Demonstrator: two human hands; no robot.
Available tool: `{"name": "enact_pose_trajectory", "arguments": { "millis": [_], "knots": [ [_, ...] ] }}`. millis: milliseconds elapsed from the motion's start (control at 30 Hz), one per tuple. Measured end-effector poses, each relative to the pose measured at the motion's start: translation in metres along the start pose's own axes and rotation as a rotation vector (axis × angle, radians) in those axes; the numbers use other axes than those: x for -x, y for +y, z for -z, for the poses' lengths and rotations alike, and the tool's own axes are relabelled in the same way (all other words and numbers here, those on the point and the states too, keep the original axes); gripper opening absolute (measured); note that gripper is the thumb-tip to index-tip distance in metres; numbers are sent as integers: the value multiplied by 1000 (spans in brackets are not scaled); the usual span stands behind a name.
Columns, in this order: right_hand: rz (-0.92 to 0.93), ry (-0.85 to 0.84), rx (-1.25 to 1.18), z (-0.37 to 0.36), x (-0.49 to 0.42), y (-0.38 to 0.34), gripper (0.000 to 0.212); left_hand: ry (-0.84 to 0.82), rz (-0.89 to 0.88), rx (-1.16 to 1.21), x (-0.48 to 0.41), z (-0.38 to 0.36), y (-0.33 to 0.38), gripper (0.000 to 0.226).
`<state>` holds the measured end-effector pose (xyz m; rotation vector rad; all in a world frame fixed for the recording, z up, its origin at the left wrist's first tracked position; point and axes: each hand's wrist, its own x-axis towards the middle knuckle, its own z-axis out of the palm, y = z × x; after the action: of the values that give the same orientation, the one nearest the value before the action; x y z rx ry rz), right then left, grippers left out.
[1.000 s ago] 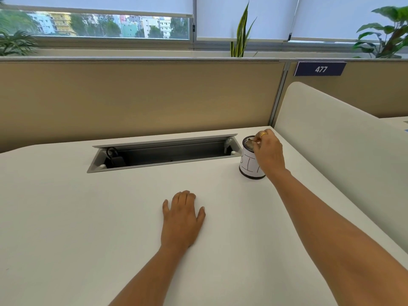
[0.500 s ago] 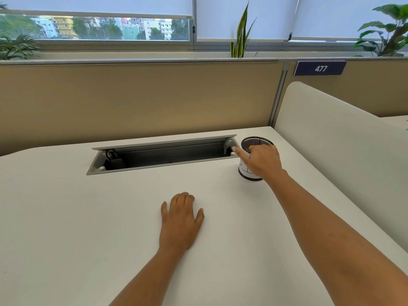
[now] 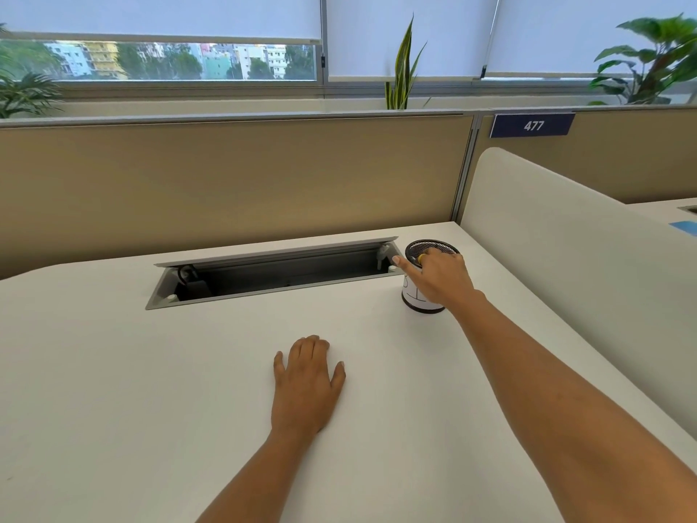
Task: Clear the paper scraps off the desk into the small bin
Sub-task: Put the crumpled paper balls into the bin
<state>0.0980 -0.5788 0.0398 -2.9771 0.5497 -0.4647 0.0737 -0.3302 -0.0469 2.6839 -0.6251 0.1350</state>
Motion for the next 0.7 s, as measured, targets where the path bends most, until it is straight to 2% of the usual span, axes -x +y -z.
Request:
{"name": "enact_pose_trajectory", "arguments": {
  "millis": [400, 500, 700],
  "knots": [
    [23, 377, -258, 18, 52, -15, 36, -44, 16, 5, 9, -1, -1, 49],
    [-37, 288, -337, 10, 84, -12, 36, -45, 11, 16, 19, 2, -1, 50],
    [-210, -57, -672, -5, 158, 7, 40, -54, -2, 1, 44, 8, -4, 51]
  ]
}}
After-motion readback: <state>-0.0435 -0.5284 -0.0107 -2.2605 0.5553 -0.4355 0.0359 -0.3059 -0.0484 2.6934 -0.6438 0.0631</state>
